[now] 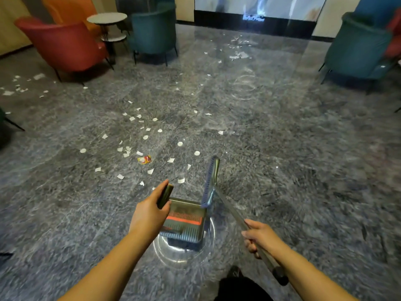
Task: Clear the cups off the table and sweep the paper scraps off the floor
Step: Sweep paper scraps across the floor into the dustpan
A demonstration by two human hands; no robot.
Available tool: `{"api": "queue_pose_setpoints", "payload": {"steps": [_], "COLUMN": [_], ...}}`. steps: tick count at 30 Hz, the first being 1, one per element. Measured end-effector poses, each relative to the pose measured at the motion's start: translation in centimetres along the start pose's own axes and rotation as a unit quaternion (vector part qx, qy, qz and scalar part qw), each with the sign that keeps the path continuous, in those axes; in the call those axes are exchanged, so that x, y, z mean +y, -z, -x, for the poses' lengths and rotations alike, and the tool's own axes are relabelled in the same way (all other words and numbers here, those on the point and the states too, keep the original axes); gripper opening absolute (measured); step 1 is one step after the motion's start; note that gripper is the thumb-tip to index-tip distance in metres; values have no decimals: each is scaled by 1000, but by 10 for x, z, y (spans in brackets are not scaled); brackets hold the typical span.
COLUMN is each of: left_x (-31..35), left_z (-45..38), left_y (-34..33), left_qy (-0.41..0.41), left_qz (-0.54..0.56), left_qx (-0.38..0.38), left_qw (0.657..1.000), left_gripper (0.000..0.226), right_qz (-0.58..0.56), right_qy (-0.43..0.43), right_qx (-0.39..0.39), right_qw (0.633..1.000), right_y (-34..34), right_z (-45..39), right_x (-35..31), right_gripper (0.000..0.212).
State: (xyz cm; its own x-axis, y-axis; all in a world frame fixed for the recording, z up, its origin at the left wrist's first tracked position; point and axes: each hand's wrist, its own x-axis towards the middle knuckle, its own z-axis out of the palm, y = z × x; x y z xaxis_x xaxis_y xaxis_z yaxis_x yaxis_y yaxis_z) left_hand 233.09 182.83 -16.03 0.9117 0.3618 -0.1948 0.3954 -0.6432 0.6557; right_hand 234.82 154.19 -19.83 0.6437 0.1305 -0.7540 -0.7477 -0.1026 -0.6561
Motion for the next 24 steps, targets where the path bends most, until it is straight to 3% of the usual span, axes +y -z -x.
{"api": "queue_pose_setpoints", "payload": {"steps": [9,16,21,24], "left_x": [79,167,215,243], "left_z": [-173,-300,-404,-479], "left_y": [-40,-60,-79,-90], "left_qy": [12,-17,-31,-51], "left_qz": [13,8,28,5], "left_qx": [21,26,17,6], "left_qw": [1000,999,999,999], "left_gripper": [63,60,62,62], "right_qz": [-14,-7,-22,-32], "right_qy": [-31,-17,-24,-16], "right_qx": [0,-2,24,34], "right_qw": [999,1000,999,999], "right_y": [64,109,138,152], "right_z": [-139,-217,-288,-336], "right_x": [-136,-253,-331,-381], "right_gripper": [61,46,54,46]}}
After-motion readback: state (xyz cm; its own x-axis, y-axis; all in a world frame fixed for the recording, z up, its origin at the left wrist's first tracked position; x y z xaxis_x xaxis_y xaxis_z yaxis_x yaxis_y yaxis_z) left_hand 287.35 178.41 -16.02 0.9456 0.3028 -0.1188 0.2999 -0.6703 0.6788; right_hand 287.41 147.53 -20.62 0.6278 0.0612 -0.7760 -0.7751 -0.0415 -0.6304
